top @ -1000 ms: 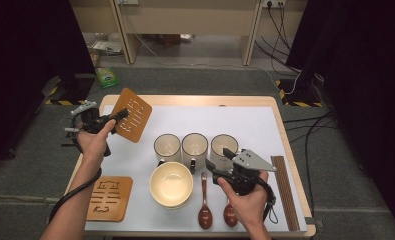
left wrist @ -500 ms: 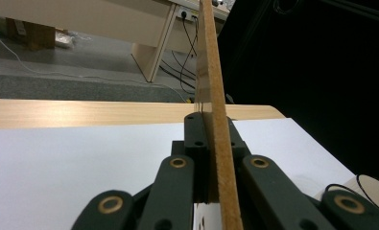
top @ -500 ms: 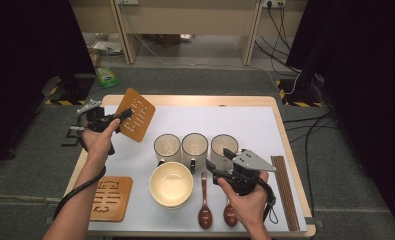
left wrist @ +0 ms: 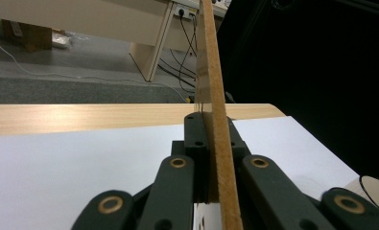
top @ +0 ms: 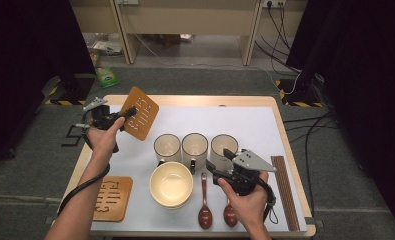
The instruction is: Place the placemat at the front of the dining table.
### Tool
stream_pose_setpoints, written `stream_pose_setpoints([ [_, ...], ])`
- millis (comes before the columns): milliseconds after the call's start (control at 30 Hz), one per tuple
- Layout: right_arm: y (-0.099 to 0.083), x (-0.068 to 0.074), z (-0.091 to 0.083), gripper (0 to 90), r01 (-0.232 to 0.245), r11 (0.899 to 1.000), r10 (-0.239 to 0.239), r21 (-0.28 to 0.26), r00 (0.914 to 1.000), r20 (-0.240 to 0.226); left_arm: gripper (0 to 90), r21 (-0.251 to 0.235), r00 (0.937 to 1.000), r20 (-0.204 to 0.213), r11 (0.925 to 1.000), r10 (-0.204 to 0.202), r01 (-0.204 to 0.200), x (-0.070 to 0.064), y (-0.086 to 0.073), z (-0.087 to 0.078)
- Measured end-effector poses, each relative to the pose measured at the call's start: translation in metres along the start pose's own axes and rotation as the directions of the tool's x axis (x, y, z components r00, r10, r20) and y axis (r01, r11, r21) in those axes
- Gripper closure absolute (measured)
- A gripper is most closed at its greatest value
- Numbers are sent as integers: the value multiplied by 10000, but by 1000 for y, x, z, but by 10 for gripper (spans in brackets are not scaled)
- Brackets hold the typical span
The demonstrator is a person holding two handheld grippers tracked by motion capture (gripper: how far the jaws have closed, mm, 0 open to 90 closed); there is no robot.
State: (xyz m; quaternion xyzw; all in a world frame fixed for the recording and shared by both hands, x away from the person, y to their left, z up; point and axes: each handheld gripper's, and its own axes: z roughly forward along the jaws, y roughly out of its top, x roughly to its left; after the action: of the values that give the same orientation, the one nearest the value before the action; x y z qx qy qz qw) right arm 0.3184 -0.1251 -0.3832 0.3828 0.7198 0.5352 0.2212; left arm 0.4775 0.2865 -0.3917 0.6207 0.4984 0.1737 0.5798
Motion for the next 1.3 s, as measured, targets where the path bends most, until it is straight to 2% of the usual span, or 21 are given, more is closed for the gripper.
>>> stream_pose_setpoints([
  [533, -1, 1, 1, 312, 39, 10000, -39, 40, 10000, -16, 862, -19, 10000, -7, 10000, -45, 45, -2, 2, 9],
  [1067, -2, 0, 1, 310, 10, 10000, -10, 49, 10000, -28, 862, 66, 9997, -131, 9998, 195, -195, -7, 3, 21],
  [1300, -2, 1, 1, 309, 29, 10000, -29, 76, 10000, -48, 862, 116, 9998, -100, 9998, 166, -164, -9, 3, 27],
])
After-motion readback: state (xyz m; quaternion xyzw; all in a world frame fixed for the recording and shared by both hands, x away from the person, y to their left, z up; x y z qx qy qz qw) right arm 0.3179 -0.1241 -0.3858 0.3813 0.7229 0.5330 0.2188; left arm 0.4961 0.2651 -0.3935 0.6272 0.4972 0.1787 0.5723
